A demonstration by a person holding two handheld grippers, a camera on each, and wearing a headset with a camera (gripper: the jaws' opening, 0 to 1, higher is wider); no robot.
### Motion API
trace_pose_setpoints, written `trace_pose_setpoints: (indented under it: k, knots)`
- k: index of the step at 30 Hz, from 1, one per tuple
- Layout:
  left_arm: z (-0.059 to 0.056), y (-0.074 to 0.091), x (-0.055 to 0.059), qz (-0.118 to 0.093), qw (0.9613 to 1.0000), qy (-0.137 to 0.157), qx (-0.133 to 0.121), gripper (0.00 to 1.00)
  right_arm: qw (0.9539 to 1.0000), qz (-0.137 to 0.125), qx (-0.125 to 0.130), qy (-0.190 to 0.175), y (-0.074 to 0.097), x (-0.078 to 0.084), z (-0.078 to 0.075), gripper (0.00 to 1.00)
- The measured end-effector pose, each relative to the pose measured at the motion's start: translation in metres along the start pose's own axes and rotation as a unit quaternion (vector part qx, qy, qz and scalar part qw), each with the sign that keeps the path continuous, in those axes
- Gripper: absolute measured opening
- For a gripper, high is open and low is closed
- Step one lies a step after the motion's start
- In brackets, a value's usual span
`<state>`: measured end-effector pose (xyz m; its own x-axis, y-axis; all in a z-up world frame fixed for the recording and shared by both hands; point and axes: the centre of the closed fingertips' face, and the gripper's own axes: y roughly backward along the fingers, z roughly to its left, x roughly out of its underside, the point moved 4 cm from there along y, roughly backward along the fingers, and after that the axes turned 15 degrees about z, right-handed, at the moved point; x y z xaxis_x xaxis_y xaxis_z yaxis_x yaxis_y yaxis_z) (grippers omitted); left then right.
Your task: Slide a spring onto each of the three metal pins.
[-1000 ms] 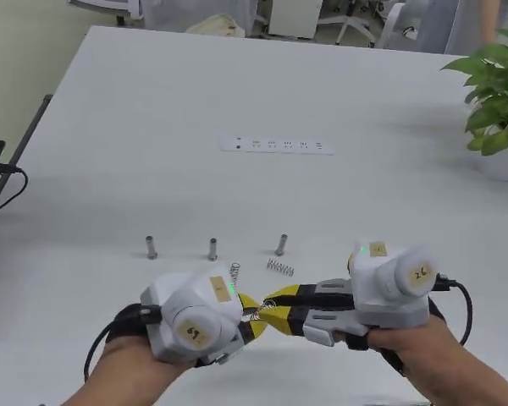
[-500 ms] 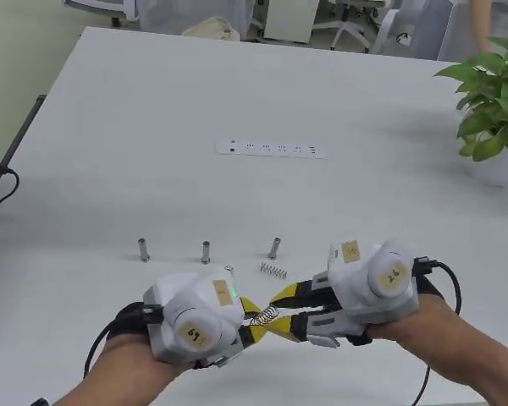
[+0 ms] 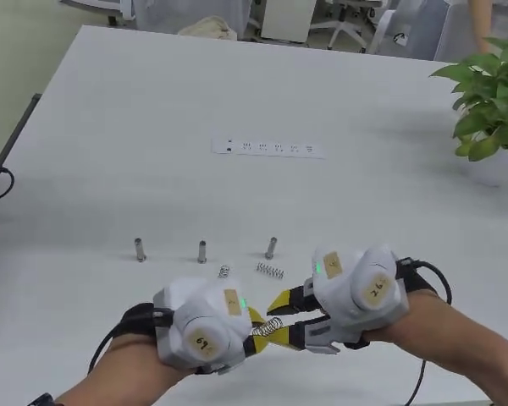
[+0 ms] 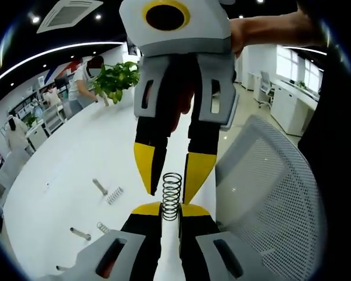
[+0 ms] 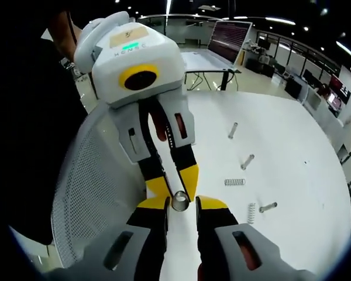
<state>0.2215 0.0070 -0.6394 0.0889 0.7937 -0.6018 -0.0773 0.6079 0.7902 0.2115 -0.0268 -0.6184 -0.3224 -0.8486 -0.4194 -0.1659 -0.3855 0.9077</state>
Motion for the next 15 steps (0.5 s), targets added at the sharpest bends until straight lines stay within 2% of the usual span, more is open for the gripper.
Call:
trace_pose_setpoints:
  k: [3,9,15]
  knots:
    - [-0.0019,-0.0004,-0.0004,0.005,0.9999,-0.014,0.002,0.02,0.9999,0.008,-0.001,0.012,-0.0010,0.0007,0.0015,0.15]
    - [-0.0016,0.0002,-0.0008,0.004,0.9998,-0.019,0.009,0.02,0.9990,0.014,-0.004,0.043,-0.0012,0.0008,0.0034,0.09]
    - [0.0005,-0.0001,0.0003,0.002,0.9998,-0.014,0.013,0.03,0.9991,0.015,-0.002,0.041,-0.0021,0.0005,0.0016,0.09]
